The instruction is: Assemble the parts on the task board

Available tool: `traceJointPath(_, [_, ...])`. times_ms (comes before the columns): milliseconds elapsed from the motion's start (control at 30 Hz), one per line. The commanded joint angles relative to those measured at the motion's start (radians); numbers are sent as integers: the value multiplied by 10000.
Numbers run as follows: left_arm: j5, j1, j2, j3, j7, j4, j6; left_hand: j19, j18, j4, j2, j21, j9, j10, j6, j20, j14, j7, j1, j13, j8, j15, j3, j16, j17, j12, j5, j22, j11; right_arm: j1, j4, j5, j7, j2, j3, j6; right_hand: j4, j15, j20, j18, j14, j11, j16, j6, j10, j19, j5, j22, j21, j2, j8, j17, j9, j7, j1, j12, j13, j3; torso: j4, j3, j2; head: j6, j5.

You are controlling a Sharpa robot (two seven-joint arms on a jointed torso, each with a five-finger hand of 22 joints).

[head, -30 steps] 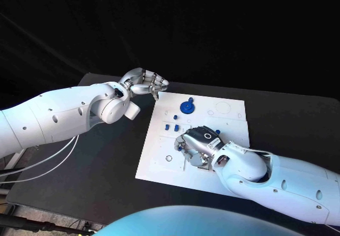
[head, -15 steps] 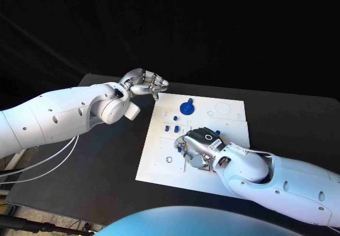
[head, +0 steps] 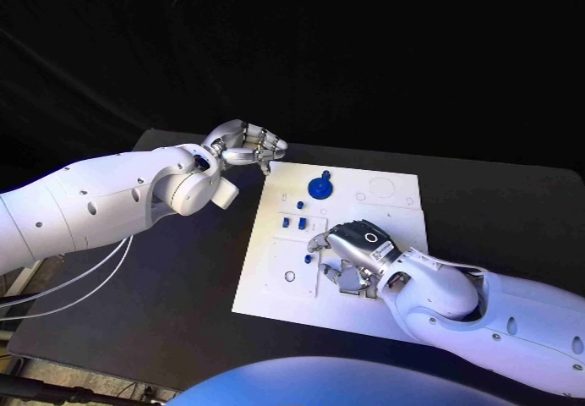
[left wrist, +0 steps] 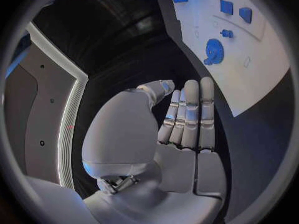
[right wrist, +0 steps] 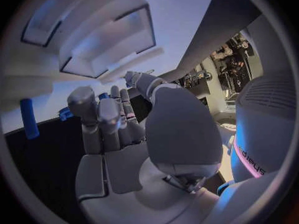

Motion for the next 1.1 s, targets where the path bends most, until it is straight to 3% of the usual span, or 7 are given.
traceJointPath(33, [-27, 3, 0, 4, 43, -8, 167, -8, 148, 1, 8, -35, -7, -80, -71, 59, -32, 1, -38, -3, -36, 56, -71, -16, 6, 50, 22, -17, -19, 174, 301, 58, -207, -295, 30, -333, 35, -22, 5, 92, 82, -1, 99, 83, -12, 159, 50, 54, 113, 42, -56, 75, -18, 31, 77, 92, -11, -79, -10, -7, -16, 40, -46])
traceJointPath(233, [-27, 2, 2, 3, 48, -39, 181, -8, 148, 1, 8, -35, -7, -80, -71, 59, -32, 1, -38, -3, -36, 56, -71, -16, 6, 50, 22, -17, -19, 685, 858, 767, -346, -1026, 97, -234, 113, -37, -9, 25, 246, -15, 290, 150, 52, 387, 54, 227, 405, 59, -88, 366, -46, 32, 80, 217, -15, -123, -18, -16, -29, 138, -177])
traceJointPath(467, [-24, 1, 5, -54, 55, -46, 208, -10, 149, 2, 14, -42, -5, -95, -75, 62, -42, 2, -36, -1, -37, 59, -71, -18, 5, 64, 22, -22, -16, 1577, 894, 2439, -508, -1883, 155, 1058, 301, -58, -39, -79, 551, -27, 643, 68, -82, 798, 40, 502, 870, -22, -286, 902, -151, 25, 35, 352, -66, -373, -7, -27, -37, 316, -694])
traceJointPath(600, [-23, 1, -2, -75, 56, -30, 228, -10, 149, 2, 14, -42, -5, -95, -75, 62, -42, 2, -36, -1, -37, 59, -71, -18, 5, 64, 22, -22, -16, 1785, 486, 2669, -469, -2114, 162, 1568, 803, 57, 25, -42, 530, -55, 642, 48, -684, 705, 136, 310, 451, 300, -614, 857, -338, -161, 716, 614, -50, -2875, 5, -30, -17, 418, -931])
traceJointPath(633, [-23, 1, -5, -78, 55, -26, 233, -10, 149, 2, 14, -42, -5, -95, -75, 62, -42, 2, -36, -1, -37, 59, -71, -18, 5, 64, 22, -22, -16, 1814, 397, 2715, -454, -2158, 162, 1684, 1401, 48, 52, 24, 426, 86, 531, -45, -985, 585, 172, 147, 121, 568, -794, 637, -434, -165, 1280, 740, -64, -4459, 10, -24, -10, 426, -963])
traceJointPath(700, [-23, 1, -17, -83, 53, -20, 244, -10, 149, 2, 14, -42, -5, -95, -75, 62, -42, 2, -36, -1, -37, 59, -71, -18, 5, 64, 22, -22, -16, 1853, 261, 2779, -412, -2213, 161, 1880, 2736, 96, 113, 62, 314, 141, 468, -69, -1308, 482, 209, 11, -206, 544, -934, 471, -494, -171, 2327, 960, -59, -5907, 16, -20, 2, 439, -993])
traceJointPath(1100, [-23, 1, -40, -90, 54, -13, 269, -10, 149, 2, 14, -42, -5, -95, -75, 62, -42, 2, -36, -1, -37, 59, -71, -18, 5, 64, 22, -22, -16, 1817, -6, 3024, -302, -2091, 109, 2195, 2724, 111, 120, 93, 283, 145, 447, -227, -1383, 438, 205, -68, -385, 614, -1061, 401, -537, -226, 2412, 1089, -53, -6193, -2, -4, 3, 434, -1027])
